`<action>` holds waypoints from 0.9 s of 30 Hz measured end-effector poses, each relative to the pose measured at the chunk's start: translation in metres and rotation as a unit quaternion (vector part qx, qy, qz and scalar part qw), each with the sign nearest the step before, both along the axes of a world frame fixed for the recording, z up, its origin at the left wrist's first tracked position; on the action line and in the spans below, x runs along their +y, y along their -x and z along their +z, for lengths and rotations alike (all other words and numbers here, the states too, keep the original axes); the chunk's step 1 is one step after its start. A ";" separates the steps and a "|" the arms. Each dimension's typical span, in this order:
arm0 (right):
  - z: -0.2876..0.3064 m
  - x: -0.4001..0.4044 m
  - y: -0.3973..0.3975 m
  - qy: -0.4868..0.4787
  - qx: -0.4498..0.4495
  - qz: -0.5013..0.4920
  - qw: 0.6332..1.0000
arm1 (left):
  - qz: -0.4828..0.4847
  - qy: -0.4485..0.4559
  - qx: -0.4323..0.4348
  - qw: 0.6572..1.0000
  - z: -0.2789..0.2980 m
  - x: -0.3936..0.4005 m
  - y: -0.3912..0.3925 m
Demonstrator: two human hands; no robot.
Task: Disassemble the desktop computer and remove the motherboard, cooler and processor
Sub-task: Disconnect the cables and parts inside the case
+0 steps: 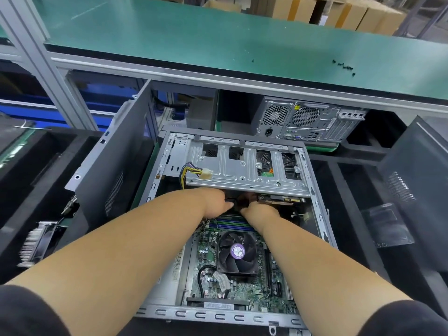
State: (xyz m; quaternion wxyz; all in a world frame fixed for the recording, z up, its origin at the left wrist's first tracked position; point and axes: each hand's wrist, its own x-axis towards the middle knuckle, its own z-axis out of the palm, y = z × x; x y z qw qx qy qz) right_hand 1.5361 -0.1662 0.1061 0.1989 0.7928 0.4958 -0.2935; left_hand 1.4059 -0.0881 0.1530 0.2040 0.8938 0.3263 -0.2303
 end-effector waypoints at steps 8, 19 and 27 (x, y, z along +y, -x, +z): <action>-0.003 -0.004 0.003 -0.097 0.022 -0.110 0.989 | -0.009 -0.033 0.031 0.999 -0.007 0.004 0.000; -0.008 -0.007 0.004 -0.135 0.011 -0.121 0.983 | -0.015 -0.067 0.021 0.997 -0.009 0.002 0.002; -0.009 -0.006 0.004 -0.136 0.017 -0.135 0.981 | -0.037 -0.068 0.031 0.996 -0.009 0.002 0.001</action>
